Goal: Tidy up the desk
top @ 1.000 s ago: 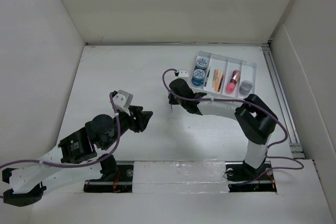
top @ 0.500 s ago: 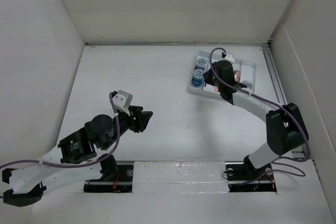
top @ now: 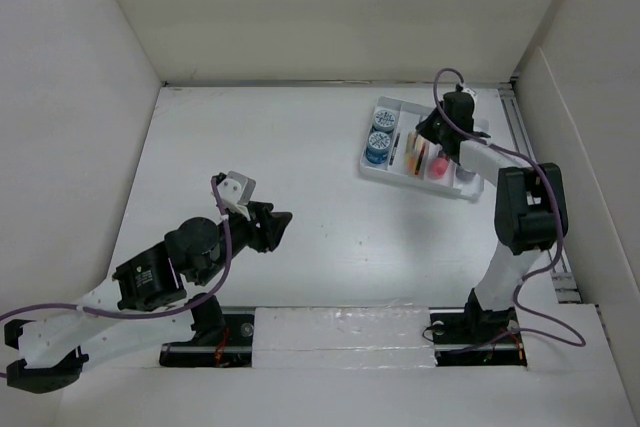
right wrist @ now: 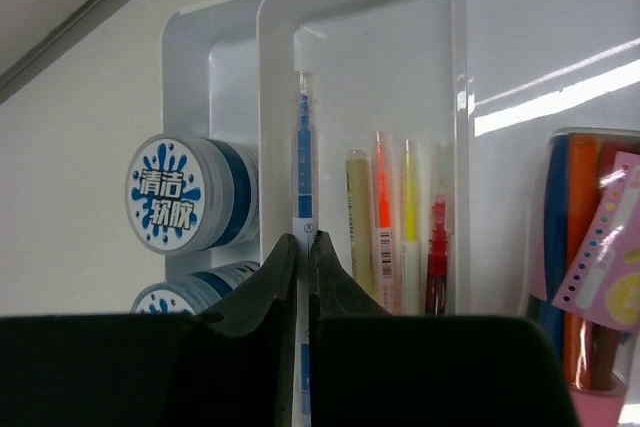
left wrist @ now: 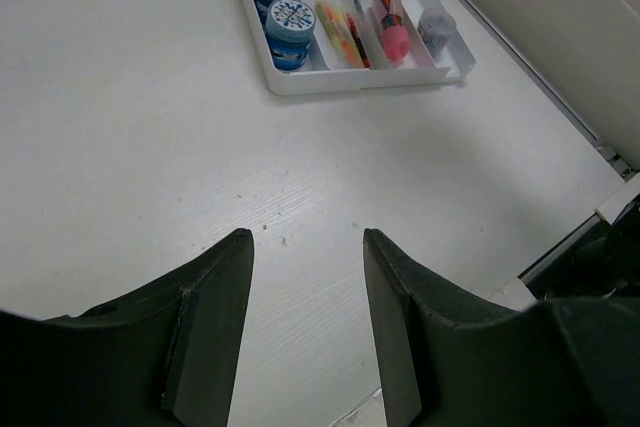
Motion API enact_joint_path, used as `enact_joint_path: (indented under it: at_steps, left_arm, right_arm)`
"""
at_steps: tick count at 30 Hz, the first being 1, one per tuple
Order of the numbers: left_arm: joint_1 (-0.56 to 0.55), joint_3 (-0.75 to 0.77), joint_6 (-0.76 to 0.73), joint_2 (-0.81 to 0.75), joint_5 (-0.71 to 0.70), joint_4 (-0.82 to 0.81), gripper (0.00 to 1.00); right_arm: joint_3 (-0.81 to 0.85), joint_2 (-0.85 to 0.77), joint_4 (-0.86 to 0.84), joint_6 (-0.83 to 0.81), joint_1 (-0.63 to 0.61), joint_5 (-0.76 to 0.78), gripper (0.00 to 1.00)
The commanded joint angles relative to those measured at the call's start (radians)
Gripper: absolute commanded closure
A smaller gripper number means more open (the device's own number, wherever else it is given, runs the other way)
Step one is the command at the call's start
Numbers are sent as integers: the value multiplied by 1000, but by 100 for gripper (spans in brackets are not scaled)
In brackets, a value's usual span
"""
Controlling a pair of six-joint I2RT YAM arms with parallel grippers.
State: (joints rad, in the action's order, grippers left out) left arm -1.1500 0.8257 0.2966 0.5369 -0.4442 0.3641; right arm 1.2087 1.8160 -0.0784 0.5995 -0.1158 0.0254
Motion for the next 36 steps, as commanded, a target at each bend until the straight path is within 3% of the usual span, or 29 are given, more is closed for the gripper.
enact_joint_path:
  at_steps: [1,3,4,5,6,8,11,15,19,20,25,32,36]
  left_arm:
    - [1,-8,1,11,-13,-24,56]
    - [1,-10,-1,12,-13,-24,56]
    - [1,-8,2,14,-16,-22,56]
    - [1,-8,3,14,-16,-21,56]
    - [1,-7,3,12,-16,-21,56]
    - [1,-8,4,14,-16,-22,55]
    - [1,-10,6,17,-8,-24,55]
    - [1,-13,9,20,-1,-31,53]
    - [1,-10,6,31,30,-36,50]
    - [1,-8,7,34,35,-37,49]
    - [1,-2,7,28,30,-28,48]
    - [1,-2,3,-87,30,-37,49]
    - [1,-25,-2,-205,16,-86,49]
  right_arm:
    - [95,61,46,0,4,-74,95]
    - [103,74,54,2,4,-68,88]
    - [95,72,43,8,14,-76,77]
    - [86,69,43,6,15,-76,77]
    - [77,62,23,6,15,-74,63]
    - [51,40,14,8,15,-68,48]
    - [10,-7,-24,19,15,-103,35]
    - [-79,-117,-115,60,-11,-157,24]
    - [-135,-213,-158,83,-68,-188,27]
    - [-149,-234,-173,82,-123,-200,0]
    - [-205,-342,-198,68,-323,-195,0]
    - [-319,-379,-480,68,-518,-687,0]
    - [-360,-486,-471,48,-591,-697,0]
